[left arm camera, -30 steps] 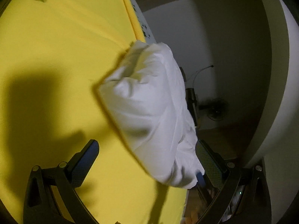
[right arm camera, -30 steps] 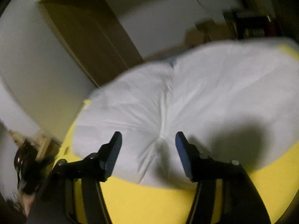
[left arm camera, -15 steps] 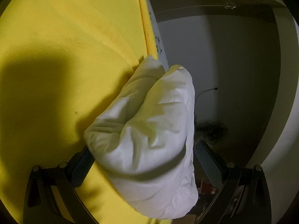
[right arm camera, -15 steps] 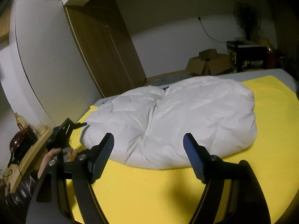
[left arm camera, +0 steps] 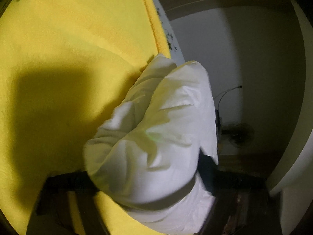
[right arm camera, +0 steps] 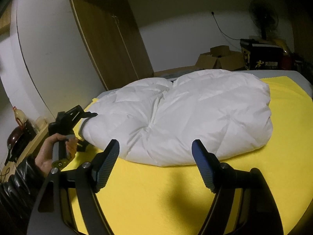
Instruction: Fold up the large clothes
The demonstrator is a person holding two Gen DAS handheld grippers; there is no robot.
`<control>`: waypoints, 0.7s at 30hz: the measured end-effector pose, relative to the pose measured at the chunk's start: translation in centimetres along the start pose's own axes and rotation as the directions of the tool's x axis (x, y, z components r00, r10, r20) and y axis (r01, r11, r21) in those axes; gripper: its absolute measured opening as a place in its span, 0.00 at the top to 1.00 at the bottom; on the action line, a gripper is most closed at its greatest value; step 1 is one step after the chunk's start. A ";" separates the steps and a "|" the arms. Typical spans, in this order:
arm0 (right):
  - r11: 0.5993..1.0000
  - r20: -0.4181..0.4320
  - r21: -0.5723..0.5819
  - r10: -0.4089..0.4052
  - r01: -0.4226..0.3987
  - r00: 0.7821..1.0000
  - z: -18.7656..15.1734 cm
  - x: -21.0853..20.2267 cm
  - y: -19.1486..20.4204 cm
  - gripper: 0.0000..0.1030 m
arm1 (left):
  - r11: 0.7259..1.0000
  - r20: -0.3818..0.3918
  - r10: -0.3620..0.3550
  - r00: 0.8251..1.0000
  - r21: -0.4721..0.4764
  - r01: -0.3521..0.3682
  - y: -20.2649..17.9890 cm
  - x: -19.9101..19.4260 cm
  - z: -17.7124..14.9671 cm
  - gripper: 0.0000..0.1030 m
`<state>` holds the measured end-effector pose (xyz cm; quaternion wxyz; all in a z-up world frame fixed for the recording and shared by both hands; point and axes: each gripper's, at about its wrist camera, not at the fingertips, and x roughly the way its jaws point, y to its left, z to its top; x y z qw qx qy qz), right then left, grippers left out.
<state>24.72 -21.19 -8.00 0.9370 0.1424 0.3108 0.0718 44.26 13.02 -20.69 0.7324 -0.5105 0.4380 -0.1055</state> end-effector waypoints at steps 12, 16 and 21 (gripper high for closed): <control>1.000 0.015 -0.014 -0.018 0.018 1.000 0.5 0.6 1.4 0.26 | 0.952 0.057 0.056 0.997 0.297 -0.070 -4.7 -1.3 -1.5 0.78; 0.995 0.035 -0.047 -0.081 0.083 0.996 0.3 0.7 1.7 0.24 | 0.896 0.119 0.098 0.988 0.422 -0.139 -7.0 -2.0 -3.1 0.80; 0.982 0.056 -0.072 -0.170 0.173 0.984 2.2 4.1 1.6 0.22 | 0.841 0.169 0.099 0.981 0.512 -0.173 -9.8 -2.3 -4.4 0.80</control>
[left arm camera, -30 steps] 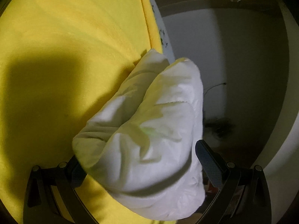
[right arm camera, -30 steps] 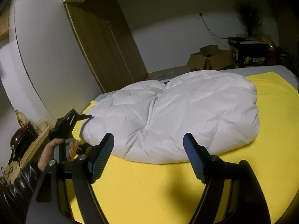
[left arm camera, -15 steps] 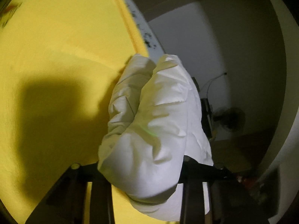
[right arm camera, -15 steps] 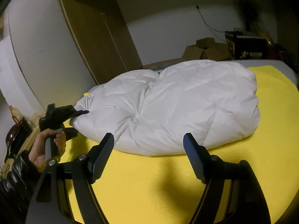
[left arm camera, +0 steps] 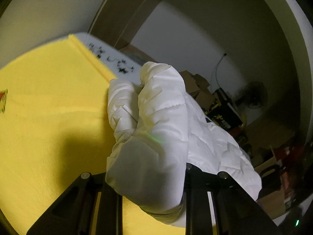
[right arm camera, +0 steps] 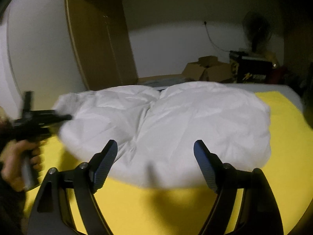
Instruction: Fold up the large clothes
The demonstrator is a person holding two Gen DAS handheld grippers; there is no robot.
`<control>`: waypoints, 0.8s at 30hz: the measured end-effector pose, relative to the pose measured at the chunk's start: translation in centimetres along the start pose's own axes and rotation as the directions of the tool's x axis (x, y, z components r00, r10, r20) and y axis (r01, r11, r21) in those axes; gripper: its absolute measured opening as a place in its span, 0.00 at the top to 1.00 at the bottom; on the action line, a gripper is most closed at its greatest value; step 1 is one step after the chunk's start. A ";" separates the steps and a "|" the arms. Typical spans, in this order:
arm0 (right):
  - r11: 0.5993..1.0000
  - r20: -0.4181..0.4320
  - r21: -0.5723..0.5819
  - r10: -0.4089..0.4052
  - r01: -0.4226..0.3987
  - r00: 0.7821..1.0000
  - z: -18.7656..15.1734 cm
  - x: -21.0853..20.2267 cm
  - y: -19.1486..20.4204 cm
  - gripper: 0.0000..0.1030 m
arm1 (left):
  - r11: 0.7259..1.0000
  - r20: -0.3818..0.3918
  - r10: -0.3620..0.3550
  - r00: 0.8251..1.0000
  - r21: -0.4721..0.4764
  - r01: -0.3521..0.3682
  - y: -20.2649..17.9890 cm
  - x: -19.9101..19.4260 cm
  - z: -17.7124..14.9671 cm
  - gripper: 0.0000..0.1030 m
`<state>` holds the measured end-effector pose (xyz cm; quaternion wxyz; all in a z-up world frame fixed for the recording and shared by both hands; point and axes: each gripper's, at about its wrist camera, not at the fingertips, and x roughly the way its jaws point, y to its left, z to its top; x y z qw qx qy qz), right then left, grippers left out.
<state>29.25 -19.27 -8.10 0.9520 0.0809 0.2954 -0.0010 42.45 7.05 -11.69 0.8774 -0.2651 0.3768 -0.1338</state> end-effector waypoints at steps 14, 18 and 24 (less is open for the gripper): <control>0.993 -0.284 -0.100 -0.084 0.058 0.955 2.3 17.2 4.2 0.98 | 0.990 0.066 0.026 0.998 0.135 -0.034 -2.5 -1.8 -1.1 0.80; 0.998 -0.338 -0.061 0.008 -0.031 0.941 1.3 17.6 3.1 0.99 | 0.982 0.101 0.014 0.995 0.186 -0.032 -4.6 -2.4 -1.4 0.80; 0.988 -0.184 0.144 0.087 -0.060 0.979 3.0 9.3 -3.1 0.99 | 0.976 0.130 -0.010 0.991 0.215 -0.018 -7.3 -3.1 -1.1 0.80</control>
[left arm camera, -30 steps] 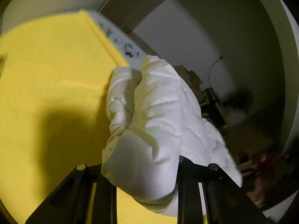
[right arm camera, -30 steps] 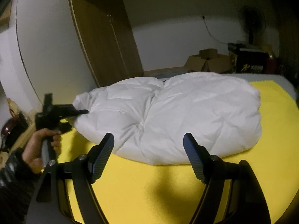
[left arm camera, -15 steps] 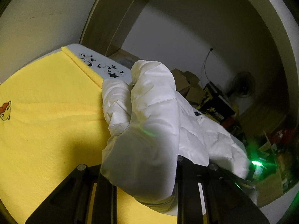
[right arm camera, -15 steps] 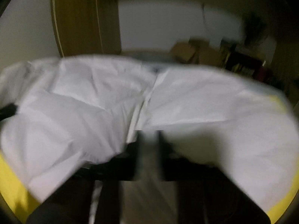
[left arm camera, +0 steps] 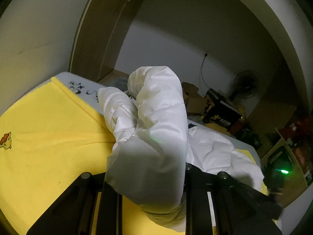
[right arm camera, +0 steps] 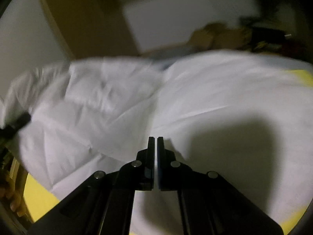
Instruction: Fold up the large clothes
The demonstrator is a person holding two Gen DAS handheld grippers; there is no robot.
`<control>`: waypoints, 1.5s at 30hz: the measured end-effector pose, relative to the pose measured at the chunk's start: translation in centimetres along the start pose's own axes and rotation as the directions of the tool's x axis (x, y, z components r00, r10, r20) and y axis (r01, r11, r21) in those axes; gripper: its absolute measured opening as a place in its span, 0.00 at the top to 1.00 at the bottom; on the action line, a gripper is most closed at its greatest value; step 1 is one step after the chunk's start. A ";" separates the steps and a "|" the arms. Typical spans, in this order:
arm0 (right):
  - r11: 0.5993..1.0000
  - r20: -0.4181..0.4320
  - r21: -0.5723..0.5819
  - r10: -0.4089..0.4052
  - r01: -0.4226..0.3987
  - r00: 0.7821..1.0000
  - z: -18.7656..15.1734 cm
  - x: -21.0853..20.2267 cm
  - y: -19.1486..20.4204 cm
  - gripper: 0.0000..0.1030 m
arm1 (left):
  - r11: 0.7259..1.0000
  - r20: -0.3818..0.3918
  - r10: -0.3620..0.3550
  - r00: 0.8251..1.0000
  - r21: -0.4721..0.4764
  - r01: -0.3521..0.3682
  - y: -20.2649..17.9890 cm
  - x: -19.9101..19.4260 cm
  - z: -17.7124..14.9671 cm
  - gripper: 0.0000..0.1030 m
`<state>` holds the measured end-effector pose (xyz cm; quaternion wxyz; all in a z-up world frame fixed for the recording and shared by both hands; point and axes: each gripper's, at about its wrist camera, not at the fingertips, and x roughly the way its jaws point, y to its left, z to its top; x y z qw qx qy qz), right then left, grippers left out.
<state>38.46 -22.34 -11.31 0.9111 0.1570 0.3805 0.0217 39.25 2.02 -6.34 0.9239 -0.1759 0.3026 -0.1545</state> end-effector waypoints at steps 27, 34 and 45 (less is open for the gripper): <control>0.960 -0.082 0.236 -0.133 0.149 0.988 -2.1 4.0 -13.8 1.00 | 0.995 0.021 0.003 1.000 0.101 -0.005 -6.1 -1.4 0.3 0.80; 0.902 0.093 0.424 0.043 -0.079 0.995 -5.0 -5.7 -16.5 0.98 | 0.984 0.022 -0.026 0.999 0.179 0.022 -10.2 -1.0 0.0 0.80; 0.850 0.323 0.470 0.088 -0.240 0.942 -9.2 -14.1 -23.1 0.88 | 0.949 -0.027 -0.059 0.998 0.308 0.064 -21.1 2.1 -2.2 0.80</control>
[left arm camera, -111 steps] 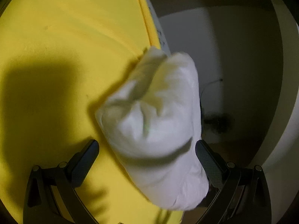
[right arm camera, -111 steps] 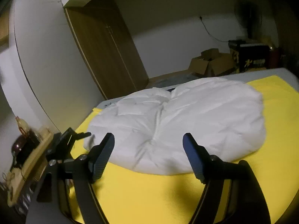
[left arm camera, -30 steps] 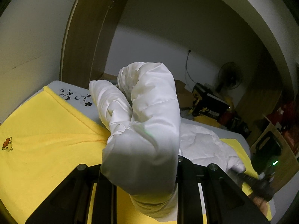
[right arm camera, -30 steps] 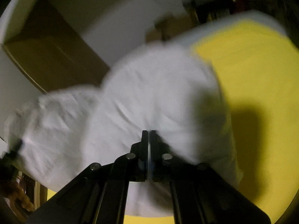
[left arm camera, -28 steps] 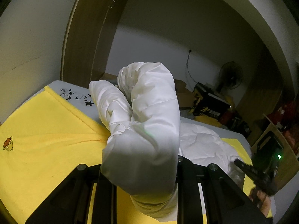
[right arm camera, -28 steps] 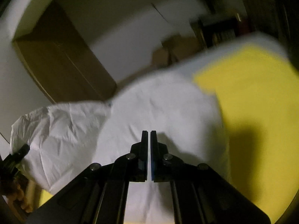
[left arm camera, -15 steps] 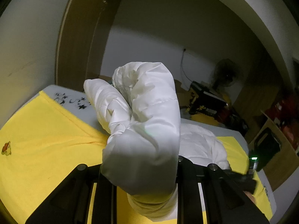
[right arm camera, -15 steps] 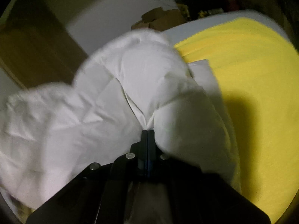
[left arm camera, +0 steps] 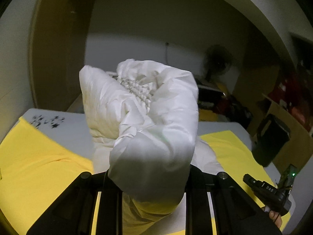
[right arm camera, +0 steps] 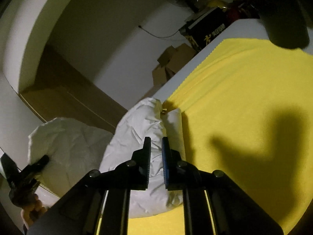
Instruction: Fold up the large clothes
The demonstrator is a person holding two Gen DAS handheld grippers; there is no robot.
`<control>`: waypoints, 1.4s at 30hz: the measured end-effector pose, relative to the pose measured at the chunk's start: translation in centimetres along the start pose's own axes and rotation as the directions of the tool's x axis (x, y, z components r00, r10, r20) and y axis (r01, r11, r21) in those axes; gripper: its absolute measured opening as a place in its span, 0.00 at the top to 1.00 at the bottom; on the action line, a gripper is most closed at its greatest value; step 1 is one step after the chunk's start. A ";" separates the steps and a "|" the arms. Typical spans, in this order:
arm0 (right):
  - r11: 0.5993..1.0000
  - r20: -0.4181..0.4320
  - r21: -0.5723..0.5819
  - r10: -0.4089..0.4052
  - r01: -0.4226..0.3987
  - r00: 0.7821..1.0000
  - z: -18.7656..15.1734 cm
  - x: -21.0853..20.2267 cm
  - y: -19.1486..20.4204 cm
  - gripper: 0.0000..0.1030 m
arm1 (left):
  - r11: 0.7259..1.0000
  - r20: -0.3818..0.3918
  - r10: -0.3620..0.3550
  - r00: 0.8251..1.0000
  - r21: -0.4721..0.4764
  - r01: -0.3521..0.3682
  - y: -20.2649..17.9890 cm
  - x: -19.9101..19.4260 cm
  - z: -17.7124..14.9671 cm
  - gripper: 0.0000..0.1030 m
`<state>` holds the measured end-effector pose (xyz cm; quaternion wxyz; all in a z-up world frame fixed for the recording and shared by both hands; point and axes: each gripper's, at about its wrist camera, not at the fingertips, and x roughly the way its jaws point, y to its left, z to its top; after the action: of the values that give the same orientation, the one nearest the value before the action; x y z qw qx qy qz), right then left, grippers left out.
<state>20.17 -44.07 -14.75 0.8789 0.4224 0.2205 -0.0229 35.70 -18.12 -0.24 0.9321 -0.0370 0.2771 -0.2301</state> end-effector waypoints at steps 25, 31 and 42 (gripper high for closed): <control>0.989 -0.108 0.108 0.109 -0.097 0.988 -2.0 1.8 0.3 0.56 | 0.980 -0.352 -0.181 0.918 0.010 0.197 -9.1 10.7 -11.3 0.75; 0.988 0.010 0.122 0.094 -0.094 0.996 -1.1 0.2 -0.8 0.56 | 0.974 -0.382 -0.188 0.905 0.043 0.221 -9.0 11.8 -12.0 0.76; 0.958 -0.223 -0.263 0.054 -0.113 0.973 4.2 3.1 10.5 0.25 | 0.965 -0.383 -0.244 0.891 -0.002 0.264 -7.9 12.0 -13.0 0.75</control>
<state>26.93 -39.99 -6.06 0.9003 0.3057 0.2964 0.0907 34.37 -29.76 -15.67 0.8233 -0.0042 0.4392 -0.3596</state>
